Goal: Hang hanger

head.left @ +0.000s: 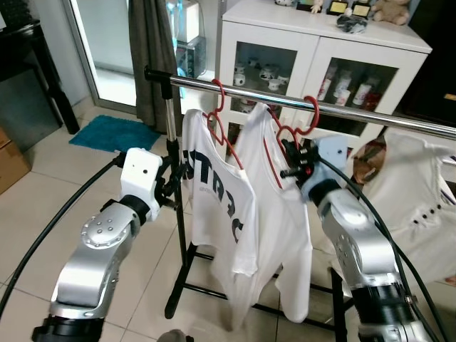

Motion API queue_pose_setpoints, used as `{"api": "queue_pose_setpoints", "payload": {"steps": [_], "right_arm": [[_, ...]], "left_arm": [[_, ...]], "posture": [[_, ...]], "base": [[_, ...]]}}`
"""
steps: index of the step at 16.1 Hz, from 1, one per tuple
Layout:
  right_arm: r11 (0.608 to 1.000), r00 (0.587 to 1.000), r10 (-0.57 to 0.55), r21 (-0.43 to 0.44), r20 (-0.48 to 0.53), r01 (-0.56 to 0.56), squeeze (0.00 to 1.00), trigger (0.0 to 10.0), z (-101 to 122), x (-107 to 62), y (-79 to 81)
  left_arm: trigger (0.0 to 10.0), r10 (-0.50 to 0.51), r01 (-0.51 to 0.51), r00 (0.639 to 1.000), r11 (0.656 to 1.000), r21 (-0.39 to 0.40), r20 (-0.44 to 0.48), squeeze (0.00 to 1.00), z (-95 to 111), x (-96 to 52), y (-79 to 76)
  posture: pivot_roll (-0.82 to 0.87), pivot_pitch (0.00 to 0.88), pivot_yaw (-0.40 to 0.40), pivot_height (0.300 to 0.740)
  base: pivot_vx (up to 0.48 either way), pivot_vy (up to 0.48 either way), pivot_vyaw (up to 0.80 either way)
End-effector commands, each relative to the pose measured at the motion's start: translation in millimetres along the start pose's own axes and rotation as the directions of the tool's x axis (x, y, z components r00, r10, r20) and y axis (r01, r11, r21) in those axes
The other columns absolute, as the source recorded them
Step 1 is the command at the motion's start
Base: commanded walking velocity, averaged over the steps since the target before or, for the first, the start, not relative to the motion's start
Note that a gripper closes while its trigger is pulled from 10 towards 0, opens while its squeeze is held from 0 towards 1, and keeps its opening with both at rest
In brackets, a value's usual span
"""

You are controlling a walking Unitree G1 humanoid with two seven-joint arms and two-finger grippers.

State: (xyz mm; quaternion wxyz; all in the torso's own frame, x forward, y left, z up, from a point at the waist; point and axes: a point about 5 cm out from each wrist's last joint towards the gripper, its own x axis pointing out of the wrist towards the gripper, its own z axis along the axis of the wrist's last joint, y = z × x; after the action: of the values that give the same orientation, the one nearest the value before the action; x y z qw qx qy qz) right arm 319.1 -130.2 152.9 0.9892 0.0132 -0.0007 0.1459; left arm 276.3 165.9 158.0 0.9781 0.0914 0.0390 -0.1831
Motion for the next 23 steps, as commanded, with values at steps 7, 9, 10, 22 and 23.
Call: {"api": "queue_pose_setpoints", "payload": {"steps": [7, 9, 10, 22, 23], "right_arm": [[0.996, 0.995, -0.071, -0.052, -0.068, 0.068, 0.00, 10.0, 12.4, 38.4, -14.4], [0.990, 0.984, -0.138, -0.027, -0.115, 0.136, 0.00, 10.0, 10.6, 47.8, -27.5], [0.988, 0.979, -0.154, -0.032, -0.133, 0.151, 0.00, 10.0, 10.2, 51.6, -32.3], [0.993, 0.969, -0.115, -0.001, -0.217, 0.118, 1.00, 10.0, -9.3, 48.8, -44.4], [0.998, 0.986, -0.059, -0.012, -0.154, 0.057, 1.00, 10.0, -0.7, 45.0, -41.4]], "left_arm": [[10.0, -0.283, 0.283, 0.959, 0.953, 0.111, -0.014, 0.00, 8.8, -10.4, -16.8], [10.0, -0.314, 0.312, 0.949, 0.941, 0.127, -0.010, 0.00, 14.7, -9.7, -19.0], [10.0, -0.341, 0.338, 0.940, 0.932, 0.129, 0.003, 0.00, 19.1, -9.6, -21.5], [10.0, -0.336, 0.335, 0.942, 0.941, 0.056, 0.014, 0.00, 19.3, -9.1, -23.9], [10.0, -0.262, 0.261, 0.965, 0.964, 0.048, 0.000, 0.00, 15.1, -5.5, -18.1]], "posture": [[0.03, 0.000, -0.050, 0.710], [0.03, 0.000, -0.048, 0.710], [0.04, 0.000, -0.046, 0.710], [0.04, 0.000, -0.043, 0.710], [0.04, 0.000, -0.043, 0.710]], "base": [[0.000, 0.000, 0.00], [0.000, 0.000, 0.00], [0.000, 0.000, 0.00], [0.000, 0.000, 0.00], [0.000, 0.000, 0.00]]}}
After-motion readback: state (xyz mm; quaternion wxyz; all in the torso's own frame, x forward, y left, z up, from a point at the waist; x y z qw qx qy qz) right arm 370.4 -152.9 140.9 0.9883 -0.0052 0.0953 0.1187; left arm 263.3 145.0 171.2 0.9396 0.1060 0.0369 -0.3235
